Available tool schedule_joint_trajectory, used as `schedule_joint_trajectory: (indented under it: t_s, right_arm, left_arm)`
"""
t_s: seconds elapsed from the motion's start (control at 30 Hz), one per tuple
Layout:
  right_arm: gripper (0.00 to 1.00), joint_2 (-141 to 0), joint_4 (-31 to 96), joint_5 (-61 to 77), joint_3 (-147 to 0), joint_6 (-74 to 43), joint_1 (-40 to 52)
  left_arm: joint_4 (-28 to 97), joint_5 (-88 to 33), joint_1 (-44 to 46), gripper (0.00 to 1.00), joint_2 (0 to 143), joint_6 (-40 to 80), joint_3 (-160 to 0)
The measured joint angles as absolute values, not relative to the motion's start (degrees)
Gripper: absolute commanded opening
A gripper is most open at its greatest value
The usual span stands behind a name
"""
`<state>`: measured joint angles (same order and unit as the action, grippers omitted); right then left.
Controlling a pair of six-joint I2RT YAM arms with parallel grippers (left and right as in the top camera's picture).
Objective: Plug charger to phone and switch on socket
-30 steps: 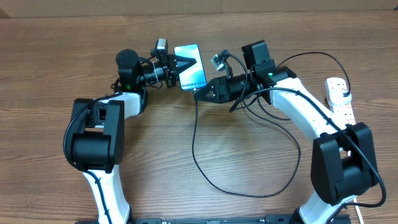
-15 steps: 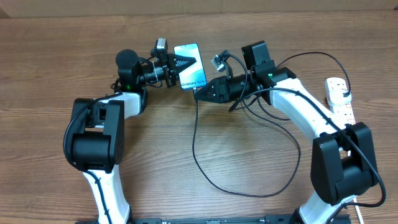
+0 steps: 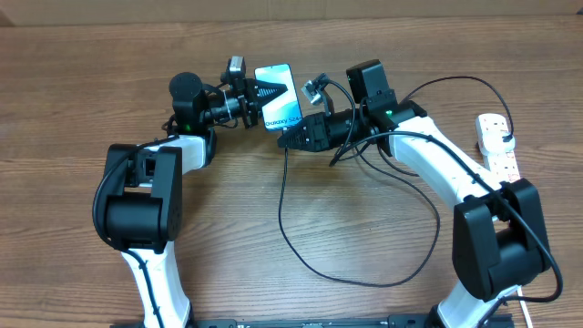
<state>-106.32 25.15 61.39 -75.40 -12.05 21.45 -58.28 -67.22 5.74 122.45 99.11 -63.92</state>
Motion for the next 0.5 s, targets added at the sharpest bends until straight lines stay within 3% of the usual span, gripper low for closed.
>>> schedule_joint_trajectory:
  t_s: [0.1,0.3,0.5]
  right_arm:
    - [0.21,-106.4,25.1,61.2,-75.4,-12.2,21.5]
    - [0.04,-106.4,25.1,60.8,-75.4,-12.6,21.4]
    - [0.04,-106.6,25.1,60.6,-75.2,-13.5,21.0]
  left_arm:
    - [-58.3,-67.2,5.7,0.04,122.5,99.1,-63.9]
    - [-58.3,-67.3,5.7,0.04,122.5,99.3,-63.9]
    - [-58.3,-67.4,5.8,0.05,122.5,100.1,-64.2]
